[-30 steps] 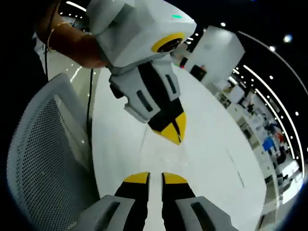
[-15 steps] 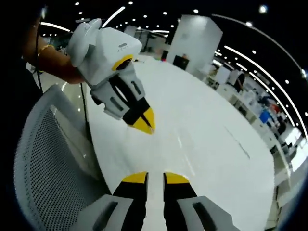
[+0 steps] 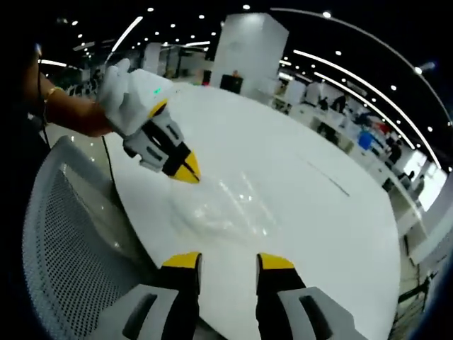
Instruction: Open the resealable bag by pulling the two sides of the seal apart until the entire bag opening is separated and visibly accessible.
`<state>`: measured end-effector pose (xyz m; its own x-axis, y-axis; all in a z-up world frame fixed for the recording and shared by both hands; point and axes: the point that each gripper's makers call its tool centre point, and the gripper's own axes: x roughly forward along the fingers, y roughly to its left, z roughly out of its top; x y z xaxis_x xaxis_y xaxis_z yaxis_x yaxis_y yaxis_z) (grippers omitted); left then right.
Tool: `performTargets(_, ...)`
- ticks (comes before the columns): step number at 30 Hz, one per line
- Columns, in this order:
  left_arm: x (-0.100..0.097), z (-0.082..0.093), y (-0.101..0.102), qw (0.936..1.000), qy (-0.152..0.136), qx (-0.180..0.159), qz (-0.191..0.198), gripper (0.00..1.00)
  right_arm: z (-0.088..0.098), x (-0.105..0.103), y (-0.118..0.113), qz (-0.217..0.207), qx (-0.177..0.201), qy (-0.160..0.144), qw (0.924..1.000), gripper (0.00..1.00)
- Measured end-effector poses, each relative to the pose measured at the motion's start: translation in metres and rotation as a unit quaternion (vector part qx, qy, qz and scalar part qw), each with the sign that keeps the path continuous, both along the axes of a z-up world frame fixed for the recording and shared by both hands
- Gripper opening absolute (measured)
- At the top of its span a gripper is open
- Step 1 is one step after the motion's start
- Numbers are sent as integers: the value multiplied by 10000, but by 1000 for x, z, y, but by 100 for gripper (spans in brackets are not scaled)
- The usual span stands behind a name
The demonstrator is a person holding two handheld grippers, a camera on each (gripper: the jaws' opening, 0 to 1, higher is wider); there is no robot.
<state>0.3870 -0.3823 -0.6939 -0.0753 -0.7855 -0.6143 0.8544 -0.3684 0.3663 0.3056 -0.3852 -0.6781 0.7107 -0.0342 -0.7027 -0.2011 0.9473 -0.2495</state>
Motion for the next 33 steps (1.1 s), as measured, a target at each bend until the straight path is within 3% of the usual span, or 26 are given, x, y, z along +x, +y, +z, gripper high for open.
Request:
performTargets(3, 0, -2, 1, 10000, 4, 27, 0, 0, -2, -5, -1, -161, 152, 6, 9998, 29)
performTargets(7, -3, -17, 5, 9997, 34, 225, -51, 0, -1, -15, -2, -639, 625, -190, 9958, 29)
performTargets(11, -1, -26, -1, 9995, 44, 321, 24, 0, -2, -37, -18, -938, 327, -90, 9950, 29)
performTargets(14, 12, -27, -17, 9992, 3, 270, 283, 0, -3, -56, -32, -1289, 206, -42, 9914, 30)
performTargets(15, 24, -26, -31, 9983, -34, 196, 549, 0, -11, -66, -35, -1463, 249, 56, 9889, 30)
performTargets(17, 32, -25, -36, 9972, -22, 152, 735, 0, -14, -69, -35, -1524, 303, 99, 9878, 31)
performTargets(20, 56, -26, -53, 9899, 219, 1, 1401, 0, -18, -74, -37, -1707, 524, 59, 9839, 33)
performTargets(21, 67, -27, -60, 9860, 264, -49, 1647, 0, -16, -71, -36, -1906, 840, -140, 9780, 34)
performTargets(22, 84, -26, -63, 9799, 79, -80, 1992, 0, -17, -72, -38, -1976, 947, -184, 9755, 35)
performTargets(24, 92, -26, -69, 9769, 191, -105, 2126, 0, -18, -72, -38, -2006, 993, -177, 9745, 36)
performTargets(33, 116, -32, -95, 9719, 199, -38, 2346, 0, -22, -72, -41, -2210, 1246, -271, 9669, 39)
